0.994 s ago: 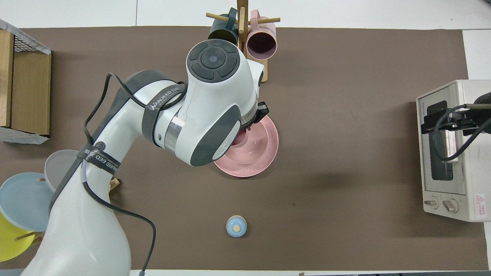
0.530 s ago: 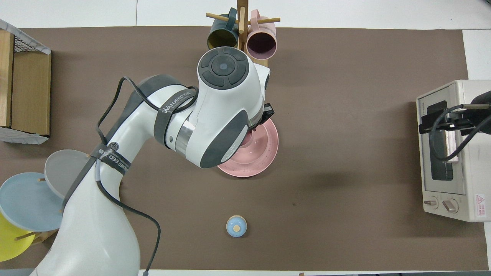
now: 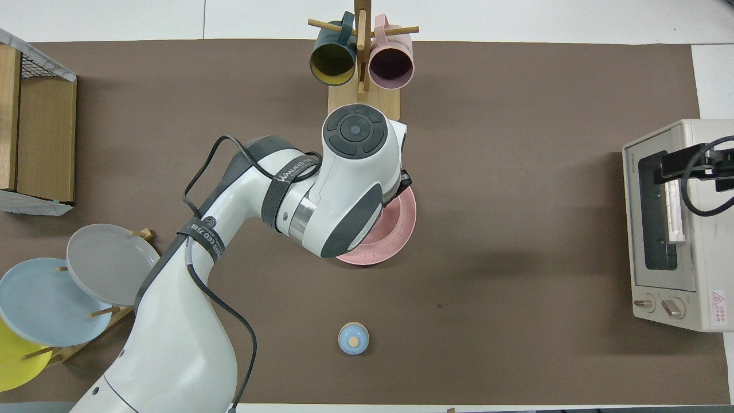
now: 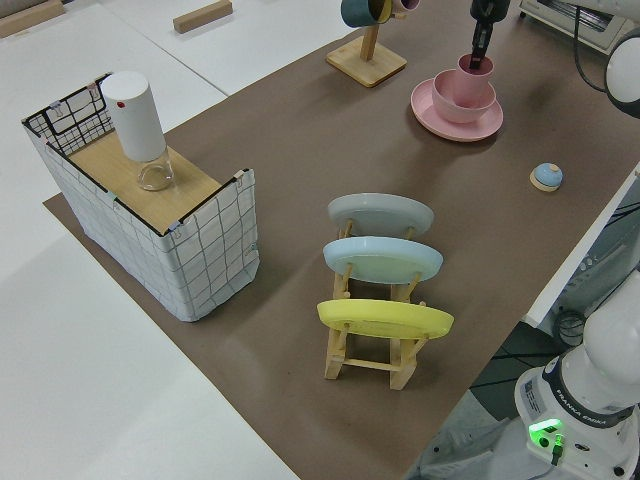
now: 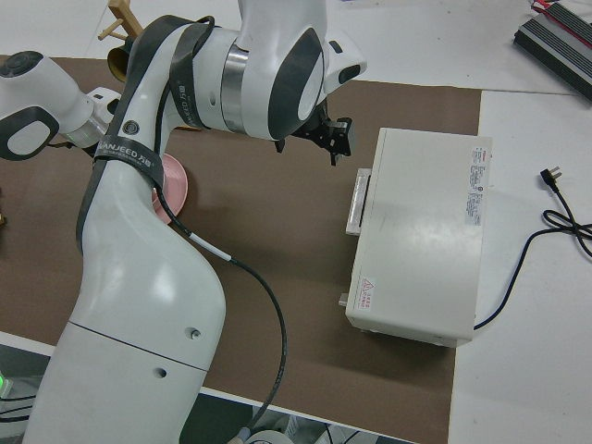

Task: Organize tableware
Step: 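Carry the pink cup over the bowl and lower it in with the left gripper, then open the left gripper and withdraw it from the cup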

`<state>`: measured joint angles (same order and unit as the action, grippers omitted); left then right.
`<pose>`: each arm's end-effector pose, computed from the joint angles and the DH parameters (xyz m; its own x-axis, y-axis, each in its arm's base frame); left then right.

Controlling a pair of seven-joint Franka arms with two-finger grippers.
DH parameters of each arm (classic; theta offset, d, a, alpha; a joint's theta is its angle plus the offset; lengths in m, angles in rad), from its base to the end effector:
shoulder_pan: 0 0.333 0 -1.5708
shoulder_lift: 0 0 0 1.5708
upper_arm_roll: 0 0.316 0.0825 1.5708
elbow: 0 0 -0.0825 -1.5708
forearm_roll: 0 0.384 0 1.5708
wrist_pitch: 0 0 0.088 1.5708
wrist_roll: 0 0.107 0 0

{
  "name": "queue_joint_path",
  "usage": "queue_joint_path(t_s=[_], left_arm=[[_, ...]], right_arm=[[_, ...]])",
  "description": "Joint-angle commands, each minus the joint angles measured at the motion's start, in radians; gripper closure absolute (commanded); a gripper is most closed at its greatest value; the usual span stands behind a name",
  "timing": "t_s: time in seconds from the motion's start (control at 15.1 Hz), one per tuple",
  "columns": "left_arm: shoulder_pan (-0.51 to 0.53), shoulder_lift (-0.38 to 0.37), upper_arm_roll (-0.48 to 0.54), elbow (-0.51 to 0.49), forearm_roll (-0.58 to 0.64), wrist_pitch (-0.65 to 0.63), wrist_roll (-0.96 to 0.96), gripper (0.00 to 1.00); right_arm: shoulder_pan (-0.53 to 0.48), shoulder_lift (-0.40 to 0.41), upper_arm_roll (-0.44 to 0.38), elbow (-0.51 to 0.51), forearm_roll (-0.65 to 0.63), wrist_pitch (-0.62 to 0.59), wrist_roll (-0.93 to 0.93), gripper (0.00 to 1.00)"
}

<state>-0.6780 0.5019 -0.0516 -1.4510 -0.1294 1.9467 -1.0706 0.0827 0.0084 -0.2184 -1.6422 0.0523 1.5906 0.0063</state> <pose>0.5193 -0.4679 0.3973 0.9165 0.3780 -0.1313 0.3880 -0.9197 0.0607 0.5516 -0.0693 0.5881 0.9880 -0.1424 -0.0601 -0.1455 -0.9881 -0.0499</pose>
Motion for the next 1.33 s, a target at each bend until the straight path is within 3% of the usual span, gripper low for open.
queue_joint_path(t_s=[0.0,0.33,0.4,0.46,0.53,0.73,1.26], left_arm=[[-0.02,-0.013,0.019,-0.028,0.03,0.028,-0.022,1.0],[-0.035,-0.02,0.019,-0.064,0.042,0.061,-0.022,1.0],[-0.035,-0.02,0.019,-0.066,0.044,0.06,-0.022,0.91],[-0.035,-0.022,0.021,-0.065,0.044,0.054,-0.022,0.21],[-0.035,-0.022,0.024,-0.057,0.045,0.041,-0.02,0.0],[-0.012,-0.077,0.027,-0.052,0.045,-0.004,-0.005,0.0],[0.271,-0.324,0.033,0.006,0.042,-0.297,0.295,0.0]], right_arm=[[-0.009,0.013,0.014,0.032,0.021,-0.031,-0.02,0.0],[-0.009,0.007,0.039,0.035,-0.022,-0.057,-0.02,0.0],[-0.009,0.007,0.05,0.044,-0.02,-0.057,-0.022,0.0],[-0.009,0.007,0.057,0.044,-0.022,-0.058,-0.022,0.0],[-0.009,0.007,0.059,0.044,-0.022,-0.058,-0.022,0.0],[-0.008,0.007,0.06,0.044,-0.025,-0.051,-0.028,0.0],[-0.003,0.007,0.08,0.042,-0.06,-0.066,-0.049,0.0]])
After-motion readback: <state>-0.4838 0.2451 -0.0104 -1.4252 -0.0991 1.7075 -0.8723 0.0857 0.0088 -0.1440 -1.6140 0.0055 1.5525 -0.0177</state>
